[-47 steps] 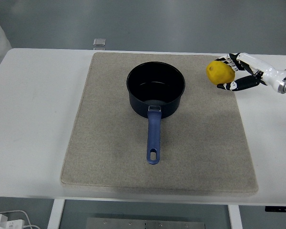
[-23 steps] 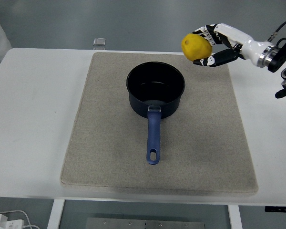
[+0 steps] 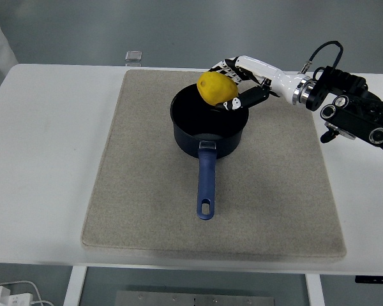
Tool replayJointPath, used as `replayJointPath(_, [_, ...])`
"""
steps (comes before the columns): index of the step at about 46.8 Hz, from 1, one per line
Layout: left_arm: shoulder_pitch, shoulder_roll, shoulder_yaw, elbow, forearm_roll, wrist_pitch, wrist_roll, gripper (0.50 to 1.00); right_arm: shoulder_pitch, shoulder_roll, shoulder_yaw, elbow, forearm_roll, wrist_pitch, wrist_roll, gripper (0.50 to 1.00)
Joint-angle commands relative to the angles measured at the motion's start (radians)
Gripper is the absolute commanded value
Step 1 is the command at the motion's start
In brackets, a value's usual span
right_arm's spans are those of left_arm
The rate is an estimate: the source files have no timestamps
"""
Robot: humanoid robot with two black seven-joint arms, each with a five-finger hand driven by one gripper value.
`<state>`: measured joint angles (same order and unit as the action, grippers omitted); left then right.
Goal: Put the potato in the blue pot
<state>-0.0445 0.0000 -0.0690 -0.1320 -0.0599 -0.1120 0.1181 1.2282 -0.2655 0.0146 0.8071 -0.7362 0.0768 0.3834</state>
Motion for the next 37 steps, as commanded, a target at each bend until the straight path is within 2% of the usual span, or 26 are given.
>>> replayJointPath(1, [0.000, 0.000, 0.000, 0.000, 0.000, 0.000, 0.000, 0.999, -0.004, 0.011, 0.001, -0.002, 0.000, -0.002, 0.000, 0.500])
replayJointPath(4, [0.000, 0.000, 0.000, 0.000, 0.000, 0.000, 0.000, 0.999, -0.006, 0.011, 0.002, -0.002, 0.003, -0.002, 0.002, 0.500])
replayJointPath(5, [0.000, 0.000, 0.000, 0.000, 0.000, 0.000, 0.000, 0.999, -0.006, 0.012, 0.004, -0.002, 0.004, -0.003, 0.002, 0.648])
replayJointPath(6, [0.000, 0.000, 0.000, 0.000, 0.000, 0.000, 0.000, 0.999, -0.006, 0.011, 0.005, -0.002, 0.004, -0.003, 0.002, 0.773])
replayJointPath(7, [0.000, 0.000, 0.000, 0.000, 0.000, 0.000, 0.000, 0.999, -0.006, 0.011, 0.007, -0.002, 0.006, -0.003, 0.002, 0.831])
replayJointPath(10, [0.000, 0.000, 0.000, 0.000, 0.000, 0.000, 0.000, 0.999, -0.004, 0.011, 0.007, -0.002, 0.006, -0.002, 0.002, 0.882])
replayJointPath(11, [0.000, 0.000, 0.000, 0.000, 0.000, 0.000, 0.000, 0.999, -0.004, 0.011, 0.007, -0.002, 0.006, -0.002, 0.002, 0.915])
replayJointPath(37, [0.000, 0.000, 0.000, 0.000, 0.000, 0.000, 0.000, 0.999, -0.009, -0.008, 0.019, -0.002, 0.006, -0.003, 0.002, 0.926])
